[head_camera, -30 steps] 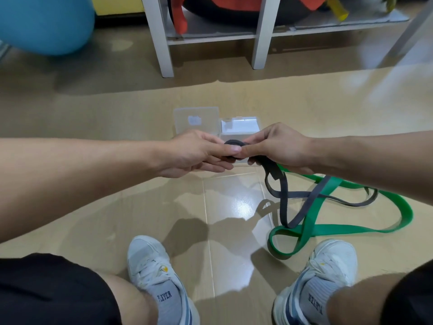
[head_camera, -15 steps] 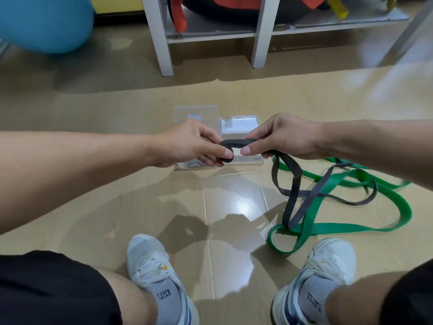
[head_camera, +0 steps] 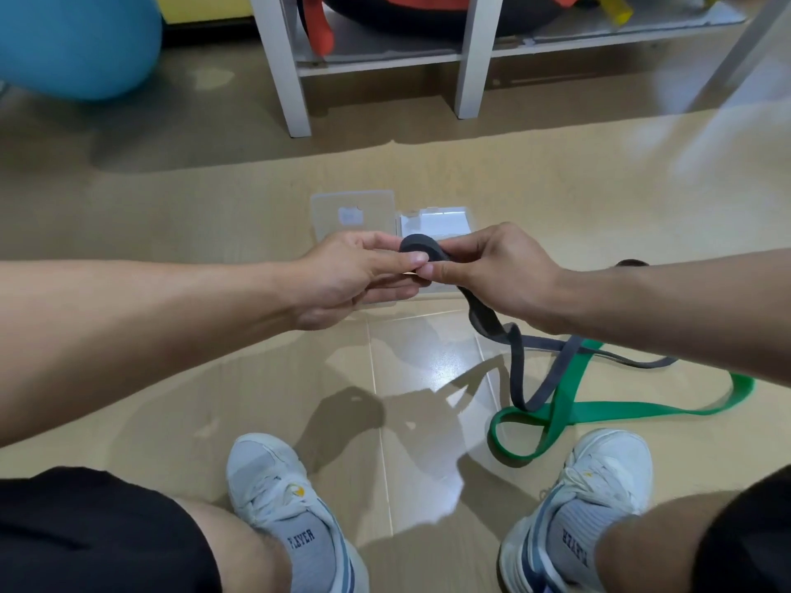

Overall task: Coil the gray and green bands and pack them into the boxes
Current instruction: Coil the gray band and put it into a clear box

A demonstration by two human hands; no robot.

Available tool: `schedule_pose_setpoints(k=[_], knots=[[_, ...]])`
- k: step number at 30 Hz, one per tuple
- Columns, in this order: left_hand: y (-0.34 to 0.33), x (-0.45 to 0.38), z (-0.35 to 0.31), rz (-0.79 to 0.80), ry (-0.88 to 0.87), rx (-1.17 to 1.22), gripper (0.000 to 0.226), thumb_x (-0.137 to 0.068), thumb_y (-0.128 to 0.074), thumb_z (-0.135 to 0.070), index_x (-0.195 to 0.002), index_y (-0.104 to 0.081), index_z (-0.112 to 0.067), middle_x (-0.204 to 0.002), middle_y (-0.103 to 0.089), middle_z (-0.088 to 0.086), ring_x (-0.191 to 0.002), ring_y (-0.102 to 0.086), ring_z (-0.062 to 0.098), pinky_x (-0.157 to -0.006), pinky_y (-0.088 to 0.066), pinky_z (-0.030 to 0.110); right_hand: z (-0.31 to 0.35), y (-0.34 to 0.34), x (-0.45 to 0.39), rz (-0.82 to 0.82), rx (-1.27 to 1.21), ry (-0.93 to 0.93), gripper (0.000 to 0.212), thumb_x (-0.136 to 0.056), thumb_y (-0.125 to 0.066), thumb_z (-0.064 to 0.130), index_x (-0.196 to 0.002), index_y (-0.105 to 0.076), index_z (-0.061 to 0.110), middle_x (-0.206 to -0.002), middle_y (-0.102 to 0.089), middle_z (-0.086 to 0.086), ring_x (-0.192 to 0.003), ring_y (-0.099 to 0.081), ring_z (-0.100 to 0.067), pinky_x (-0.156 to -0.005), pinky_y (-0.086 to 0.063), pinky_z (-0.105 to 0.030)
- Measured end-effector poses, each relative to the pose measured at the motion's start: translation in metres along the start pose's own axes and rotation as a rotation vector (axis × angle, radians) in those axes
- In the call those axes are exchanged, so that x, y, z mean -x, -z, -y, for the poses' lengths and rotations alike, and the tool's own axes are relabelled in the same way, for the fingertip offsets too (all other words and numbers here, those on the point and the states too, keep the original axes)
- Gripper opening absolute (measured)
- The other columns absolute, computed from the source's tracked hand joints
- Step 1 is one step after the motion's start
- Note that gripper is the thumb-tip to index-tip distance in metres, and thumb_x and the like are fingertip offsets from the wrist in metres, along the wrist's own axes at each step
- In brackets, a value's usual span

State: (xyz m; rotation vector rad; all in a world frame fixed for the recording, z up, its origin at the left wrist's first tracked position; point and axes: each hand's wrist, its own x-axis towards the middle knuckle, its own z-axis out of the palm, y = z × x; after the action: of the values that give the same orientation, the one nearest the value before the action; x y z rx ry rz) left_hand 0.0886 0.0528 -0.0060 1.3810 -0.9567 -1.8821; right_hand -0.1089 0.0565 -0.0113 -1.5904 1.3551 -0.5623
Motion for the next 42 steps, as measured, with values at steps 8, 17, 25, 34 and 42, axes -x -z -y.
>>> schedule_pose_setpoints(k=[8, 17, 25, 34, 42], knots=[[-0.003, 0.001, -0.003, -0.005, 0.157, -0.173, 0.039, -0.088, -0.075, -0.041, -0.115, -0.075, -0.014, -0.116, -0.073, 0.013, -0.098, -0.077, 0.025, -0.089, -0.062, 0.035, 0.012, 0.008, 0.000, -0.092, 0.676, 0.247, 0.018, -0.089, -0.063, 0.053, -0.098, -0.075, 0.044, -0.078, -0.073, 0.000, -0.070, -0.060, -0.021, -0.067, -0.054, -0.038], [-0.010, 0.003, -0.001, -0.100, 0.093, -0.398, 0.041, -0.074, -0.089, -0.038, -0.104, -0.079, -0.014, -0.102, -0.074, 0.003, -0.088, -0.071, 0.013, -0.089, -0.061, 0.030, 0.017, 0.003, 0.004, -0.178, 0.822, 0.309, 0.025, -0.079, -0.065, 0.048, -0.088, -0.077, 0.028, -0.080, -0.071, -0.003, -0.086, -0.060, -0.022, -0.068, -0.052, -0.037], [-0.019, 0.014, -0.006, -0.193, -0.044, -0.477, 0.052, -0.055, -0.090, -0.040, -0.091, -0.082, -0.003, -0.073, -0.071, 0.003, -0.067, -0.063, 0.014, -0.076, -0.058, 0.028, 0.027, -0.001, 0.014, -0.219, 0.805, 0.424, 0.020, -0.078, -0.069, 0.050, -0.085, -0.077, 0.034, -0.084, -0.067, 0.013, -0.090, -0.056, -0.010, -0.062, -0.042, -0.033], [-0.020, 0.021, -0.015, -0.081, -0.087, -0.406, 0.018, -0.086, -0.074, -0.016, -0.095, -0.080, -0.002, -0.072, -0.071, 0.015, -0.058, -0.066, 0.019, -0.053, -0.051, 0.017, 0.024, 0.002, 0.014, -0.147, 0.421, 0.397, 0.026, -0.070, -0.086, 0.051, -0.089, -0.077, 0.037, -0.090, -0.070, 0.017, -0.087, -0.063, -0.006, -0.081, -0.053, -0.030], [-0.012, 0.016, -0.013, 0.067, -0.011, -0.207, 0.032, -0.100, -0.051, -0.020, -0.115, -0.070, 0.000, -0.087, -0.073, 0.022, -0.080, -0.075, 0.031, -0.074, -0.062, 0.030, 0.015, 0.003, 0.011, -0.074, -0.024, 0.175, 0.031, -0.068, -0.092, 0.031, -0.097, -0.080, 0.028, -0.086, -0.078, 0.009, -0.078, -0.070, 0.002, -0.078, -0.054, -0.021]])
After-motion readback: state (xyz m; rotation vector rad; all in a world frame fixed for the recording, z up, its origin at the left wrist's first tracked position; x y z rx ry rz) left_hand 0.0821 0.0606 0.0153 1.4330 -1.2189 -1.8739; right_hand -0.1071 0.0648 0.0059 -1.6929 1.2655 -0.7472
